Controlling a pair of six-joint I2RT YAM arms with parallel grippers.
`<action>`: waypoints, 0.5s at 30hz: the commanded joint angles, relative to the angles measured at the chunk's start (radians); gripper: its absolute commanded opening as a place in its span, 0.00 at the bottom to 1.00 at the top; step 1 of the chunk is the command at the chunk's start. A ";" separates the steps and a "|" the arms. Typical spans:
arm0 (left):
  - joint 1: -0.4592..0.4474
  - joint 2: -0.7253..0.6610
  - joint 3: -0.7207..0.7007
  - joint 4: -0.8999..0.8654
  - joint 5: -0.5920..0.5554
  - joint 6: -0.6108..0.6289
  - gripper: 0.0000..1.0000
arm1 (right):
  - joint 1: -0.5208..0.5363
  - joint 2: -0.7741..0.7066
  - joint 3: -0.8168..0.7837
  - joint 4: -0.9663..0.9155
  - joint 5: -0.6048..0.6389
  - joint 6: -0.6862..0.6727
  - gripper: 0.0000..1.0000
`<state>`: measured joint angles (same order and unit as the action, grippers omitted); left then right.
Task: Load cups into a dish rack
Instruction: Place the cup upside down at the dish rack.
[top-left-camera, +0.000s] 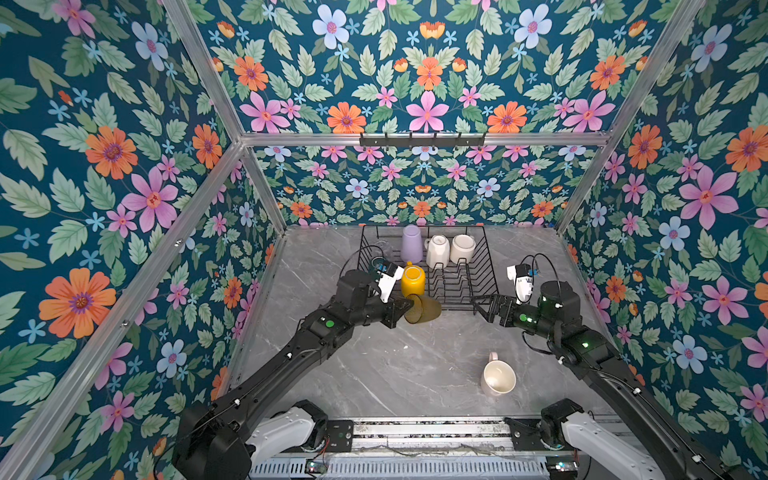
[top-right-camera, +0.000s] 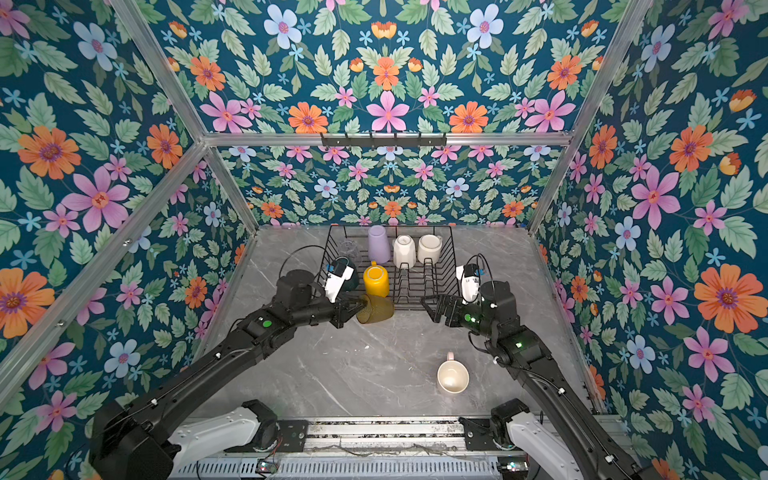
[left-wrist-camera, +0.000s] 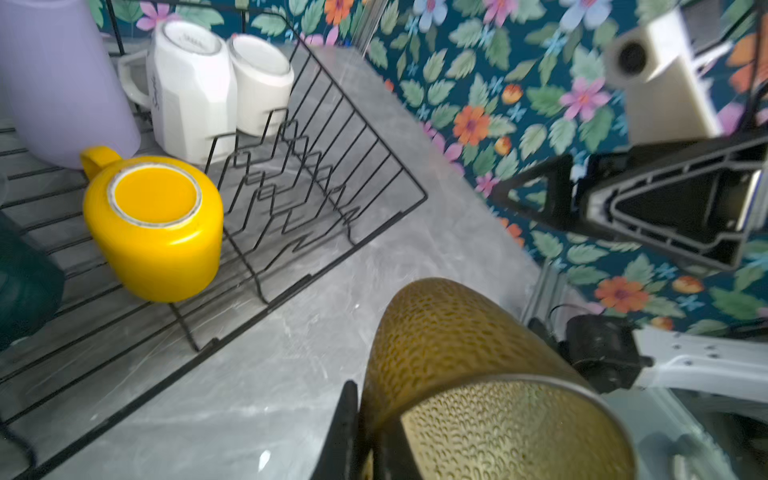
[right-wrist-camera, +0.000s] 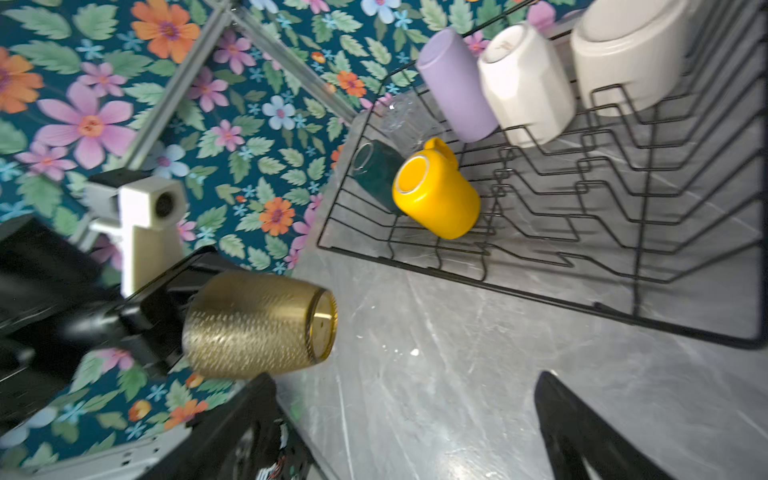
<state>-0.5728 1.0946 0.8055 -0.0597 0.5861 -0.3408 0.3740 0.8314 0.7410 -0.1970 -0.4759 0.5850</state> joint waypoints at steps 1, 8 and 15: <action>0.068 -0.016 -0.068 0.343 0.306 -0.166 0.00 | 0.006 0.000 0.000 0.159 -0.144 0.058 0.96; 0.092 -0.005 -0.111 0.528 0.436 -0.263 0.00 | 0.054 0.041 0.007 0.259 -0.178 0.085 0.96; 0.108 0.019 -0.149 0.702 0.507 -0.381 0.00 | 0.111 0.138 0.036 0.398 -0.261 0.115 0.96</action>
<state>-0.4690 1.1088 0.6609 0.5137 1.0317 -0.6598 0.4709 0.9520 0.7643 0.0826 -0.6819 0.6773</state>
